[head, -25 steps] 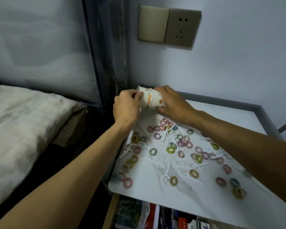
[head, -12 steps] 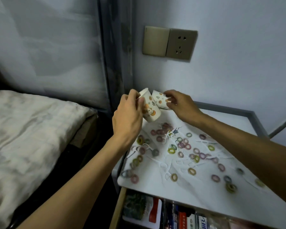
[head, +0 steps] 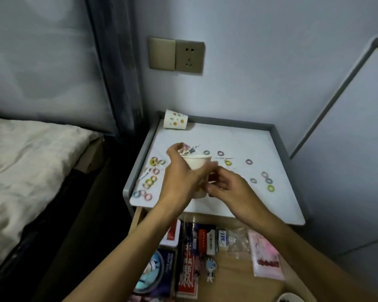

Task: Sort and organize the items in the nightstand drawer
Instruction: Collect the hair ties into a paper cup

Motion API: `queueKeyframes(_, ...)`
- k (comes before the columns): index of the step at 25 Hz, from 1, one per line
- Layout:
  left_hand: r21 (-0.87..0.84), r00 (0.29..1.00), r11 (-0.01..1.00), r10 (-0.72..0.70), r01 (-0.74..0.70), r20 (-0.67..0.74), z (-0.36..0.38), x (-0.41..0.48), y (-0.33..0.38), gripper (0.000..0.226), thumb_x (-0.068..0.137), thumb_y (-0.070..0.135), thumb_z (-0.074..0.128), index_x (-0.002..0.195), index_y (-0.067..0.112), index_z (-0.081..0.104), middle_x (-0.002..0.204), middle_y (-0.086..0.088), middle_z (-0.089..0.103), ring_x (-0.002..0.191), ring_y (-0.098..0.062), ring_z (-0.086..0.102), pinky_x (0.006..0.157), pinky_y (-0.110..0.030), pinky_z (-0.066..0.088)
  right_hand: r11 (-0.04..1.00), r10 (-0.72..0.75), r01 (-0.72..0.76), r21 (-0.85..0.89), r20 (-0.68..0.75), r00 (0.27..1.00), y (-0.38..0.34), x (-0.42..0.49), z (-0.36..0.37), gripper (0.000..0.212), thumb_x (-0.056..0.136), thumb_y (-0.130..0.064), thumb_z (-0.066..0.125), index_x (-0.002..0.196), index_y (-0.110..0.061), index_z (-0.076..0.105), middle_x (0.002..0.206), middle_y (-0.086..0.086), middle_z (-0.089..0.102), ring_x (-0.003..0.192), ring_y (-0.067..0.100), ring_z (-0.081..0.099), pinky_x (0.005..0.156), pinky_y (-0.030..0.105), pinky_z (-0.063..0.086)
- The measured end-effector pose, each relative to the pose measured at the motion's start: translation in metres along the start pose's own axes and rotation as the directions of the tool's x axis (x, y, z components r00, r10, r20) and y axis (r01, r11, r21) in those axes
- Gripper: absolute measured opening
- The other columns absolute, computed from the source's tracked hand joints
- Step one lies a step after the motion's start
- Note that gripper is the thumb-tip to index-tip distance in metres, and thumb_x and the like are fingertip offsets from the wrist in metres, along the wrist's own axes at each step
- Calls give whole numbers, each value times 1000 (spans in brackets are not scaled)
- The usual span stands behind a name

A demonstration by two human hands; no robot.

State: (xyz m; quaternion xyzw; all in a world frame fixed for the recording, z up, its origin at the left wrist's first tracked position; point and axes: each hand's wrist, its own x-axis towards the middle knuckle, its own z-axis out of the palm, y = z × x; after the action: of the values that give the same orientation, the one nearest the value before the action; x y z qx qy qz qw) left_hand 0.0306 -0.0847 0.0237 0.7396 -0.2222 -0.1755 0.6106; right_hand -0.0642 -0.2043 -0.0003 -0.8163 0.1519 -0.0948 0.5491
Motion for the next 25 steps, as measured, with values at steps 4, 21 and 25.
queueKeyframes(4, 156, 993, 986, -77, 63, 88, 19, -6, -20, 86, 73, 42, 82, 138, 27, 28, 116, 2, 63, 91, -13, 65, 74, -32, 58, 907, 48, -149, -393, -255, 966, 48, -13, -60, 17, 85, -19, 74, 101, -22, 73, 90, -11, 71, 85, 5, 67, 75, 16, 50)
queueKeyframes(21, 386, 978, 920, -26, -59, 209, 17, 7, -23, 94, 67, 55, 79, 141, 27, 28, 110, -5, 64, 91, -26, 65, 72, -37, 54, 676, -25, -209, -706, -306, 952, 71, 21, -107, 7, 93, -17, 65, 99, -14, 65, 90, 4, 66, 78, 16, 55, 62, 26, 39)
queueKeyframes(25, 380, 979, 923, -14, -65, 202, 8, 9, -23, 90, 69, 50, 81, 139, 28, 29, 113, -4, 62, 89, -24, 63, 69, -35, 52, 456, 276, -299, -838, -186, 943, 59, 61, -131, 25, 87, -21, 72, 111, -22, 64, 105, 5, 67, 82, 18, 60, 74, 30, 50)
